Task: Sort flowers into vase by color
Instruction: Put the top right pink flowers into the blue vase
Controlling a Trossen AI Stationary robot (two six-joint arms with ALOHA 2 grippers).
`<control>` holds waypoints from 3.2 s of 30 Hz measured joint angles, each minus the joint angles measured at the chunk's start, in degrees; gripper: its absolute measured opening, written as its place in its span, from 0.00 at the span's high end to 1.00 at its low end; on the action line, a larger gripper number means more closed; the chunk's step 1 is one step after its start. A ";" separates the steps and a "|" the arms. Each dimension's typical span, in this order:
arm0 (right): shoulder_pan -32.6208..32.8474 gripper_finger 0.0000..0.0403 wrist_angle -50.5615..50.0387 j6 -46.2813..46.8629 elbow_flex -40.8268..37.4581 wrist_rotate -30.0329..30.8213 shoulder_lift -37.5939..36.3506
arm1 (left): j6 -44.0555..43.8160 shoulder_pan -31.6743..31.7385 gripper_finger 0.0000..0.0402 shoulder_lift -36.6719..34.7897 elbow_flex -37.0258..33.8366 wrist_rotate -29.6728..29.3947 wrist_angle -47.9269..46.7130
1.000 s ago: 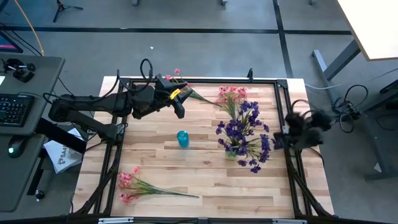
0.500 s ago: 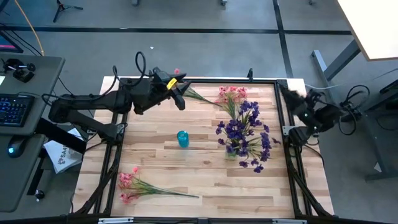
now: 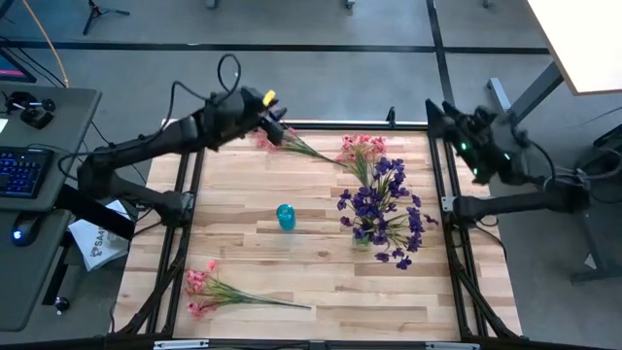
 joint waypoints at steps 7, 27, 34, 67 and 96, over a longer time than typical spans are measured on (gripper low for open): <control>-25.62 0.09 -30.85 11.77 16.29 -28.82 15.84 | -2.64 10.29 0.59 0.02 -3.56 14.02 -7.10; -40.02 0.09 -43.52 2.64 14.27 -76.92 55.63 | -14.27 6.72 0.59 -5.90 -24.32 25.18 -4.77; -30.25 0.09 -44.02 1.35 14.27 -69.34 61.09 | -19.86 4.69 0.59 -13.34 -28.99 18.77 -2.73; -18.73 0.66 -39.98 3.00 14.56 -55.99 72.65 | -17.94 4.10 0.59 -20.24 -29.20 14.24 0.98; -27.26 1.00 -8.54 -7.64 14.29 -62.15 40.54 | -12.20 3.32 0.59 -28.14 -29.20 15.33 28.44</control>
